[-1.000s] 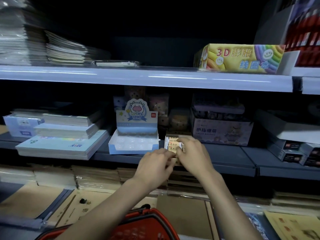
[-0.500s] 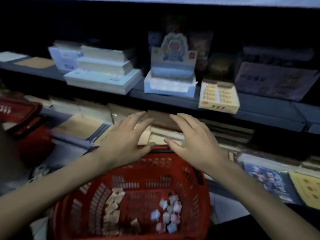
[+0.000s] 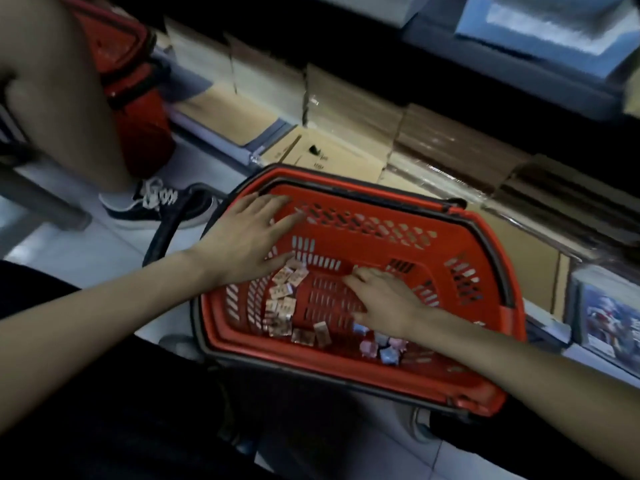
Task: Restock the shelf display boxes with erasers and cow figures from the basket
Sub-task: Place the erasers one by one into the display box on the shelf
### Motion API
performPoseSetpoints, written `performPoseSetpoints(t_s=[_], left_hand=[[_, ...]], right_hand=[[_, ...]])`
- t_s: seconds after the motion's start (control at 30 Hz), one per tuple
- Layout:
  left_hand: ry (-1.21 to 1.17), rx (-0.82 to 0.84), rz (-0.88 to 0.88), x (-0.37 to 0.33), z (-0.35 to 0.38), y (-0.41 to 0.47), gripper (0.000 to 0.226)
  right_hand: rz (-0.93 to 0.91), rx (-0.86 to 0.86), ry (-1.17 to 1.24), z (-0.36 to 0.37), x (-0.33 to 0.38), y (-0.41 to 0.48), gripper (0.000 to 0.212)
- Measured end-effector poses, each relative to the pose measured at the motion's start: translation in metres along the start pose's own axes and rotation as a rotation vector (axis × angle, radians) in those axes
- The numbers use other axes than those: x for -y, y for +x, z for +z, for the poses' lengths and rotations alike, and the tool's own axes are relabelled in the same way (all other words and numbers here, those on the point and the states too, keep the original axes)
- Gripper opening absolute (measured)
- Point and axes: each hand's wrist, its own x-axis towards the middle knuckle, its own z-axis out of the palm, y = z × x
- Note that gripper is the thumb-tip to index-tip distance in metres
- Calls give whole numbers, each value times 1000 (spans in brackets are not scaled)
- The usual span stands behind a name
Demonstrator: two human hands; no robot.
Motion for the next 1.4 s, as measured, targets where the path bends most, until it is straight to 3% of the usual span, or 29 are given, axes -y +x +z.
performPoseSetpoints(t_s=[0.23,0.37,0.5,0.63,0.7,0.73,0.77,0.83,0.93,1.07,1.2,1.4], left_hand=[[11,9,6,21,24,-12,65],[-11,-10,0,23,31,-12,61],[3,20,-37,20,33,-12,68],[15,-4,-40,20,34,-9,58],[15,-26,-41,21,34,-7,53],[12,-30,-40,21,35,-7,52],[10,-34,-38,21,36,-7,51],[12,-46,-39,21,37,-8,50],[25,-50,-40,21,38,-8,49],[28,-44,-43,21,38,-8,50],[39,-46,-46,21,38,-8,50],[31,-48,-34,21,39,-8,52]], right_hand=[[-198,285,-153,74,21,62,55],[-398,293,-265,126,13,95,58],[-502,302,-354,112,20,101,44],[-449,247,-174,133,7,106,56],[-397,201,-223,129,9,106,41],[-344,266,-241,123,14,105,38],[-420,172,-316,123,14,107,37],[-391,281,-291,124,14,112,32],[-252,210,-229,120,7,129,40],[-213,71,-125,109,32,149,60],[-140,34,182,116,66,157,46],[-136,24,155,129,78,163,52]])
